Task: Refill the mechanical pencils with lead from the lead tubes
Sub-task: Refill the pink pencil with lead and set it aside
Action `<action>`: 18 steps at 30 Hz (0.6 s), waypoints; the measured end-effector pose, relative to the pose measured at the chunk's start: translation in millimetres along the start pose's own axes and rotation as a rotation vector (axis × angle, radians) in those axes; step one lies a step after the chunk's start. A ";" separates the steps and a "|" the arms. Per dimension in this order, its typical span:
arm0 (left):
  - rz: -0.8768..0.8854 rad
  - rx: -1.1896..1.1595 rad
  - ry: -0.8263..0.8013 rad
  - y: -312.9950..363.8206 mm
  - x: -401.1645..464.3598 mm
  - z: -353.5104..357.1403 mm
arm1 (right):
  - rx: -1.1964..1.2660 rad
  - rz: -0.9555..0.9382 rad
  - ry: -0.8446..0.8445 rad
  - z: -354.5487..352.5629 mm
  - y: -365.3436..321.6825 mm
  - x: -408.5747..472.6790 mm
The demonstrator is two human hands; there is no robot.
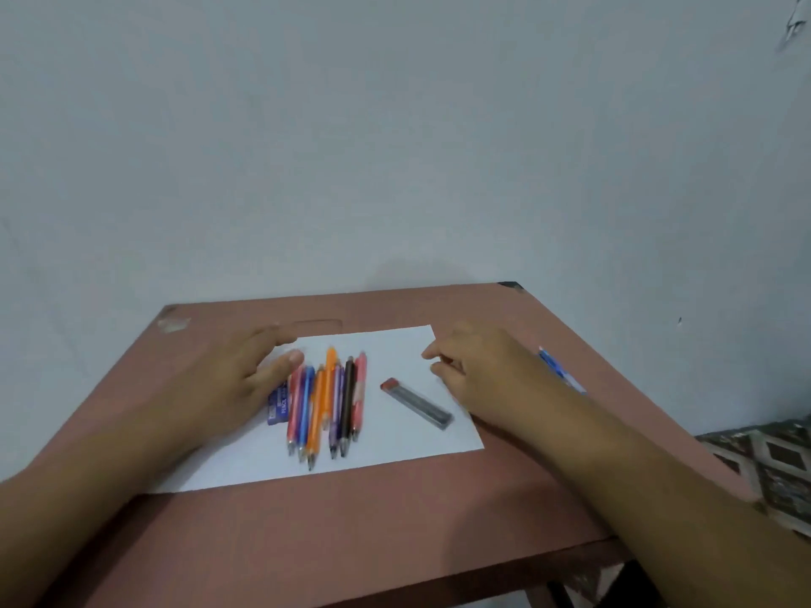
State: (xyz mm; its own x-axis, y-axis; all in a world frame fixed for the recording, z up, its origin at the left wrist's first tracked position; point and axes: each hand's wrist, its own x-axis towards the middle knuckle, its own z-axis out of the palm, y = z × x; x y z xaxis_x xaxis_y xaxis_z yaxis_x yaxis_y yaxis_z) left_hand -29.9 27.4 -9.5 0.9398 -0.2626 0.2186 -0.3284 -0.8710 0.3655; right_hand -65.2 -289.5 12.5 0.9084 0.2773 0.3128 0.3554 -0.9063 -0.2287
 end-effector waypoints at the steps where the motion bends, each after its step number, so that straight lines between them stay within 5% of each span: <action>1: -0.020 0.009 -0.013 -7.6 -3.4 1.9 | 0.011 -0.032 0.000 4.6 -6.5 6.1; 14: -0.014 0.134 -0.042 -6.1 1.9 -0.3 | -0.075 -0.225 -0.171 32.7 -40.0 62.5; 18: -0.147 0.166 0.070 10.1 26.2 4.1 | -0.062 -0.281 -0.221 36.2 -36.5 69.0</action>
State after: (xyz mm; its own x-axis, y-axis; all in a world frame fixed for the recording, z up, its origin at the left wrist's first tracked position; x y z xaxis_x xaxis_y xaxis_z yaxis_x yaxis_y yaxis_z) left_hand -8.2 10.1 -3.8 0.9655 -0.1036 0.2388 -0.1632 -0.9556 0.2455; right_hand -7.6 -225.7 9.1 0.8051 0.5747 0.1469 0.5903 -0.8004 -0.1041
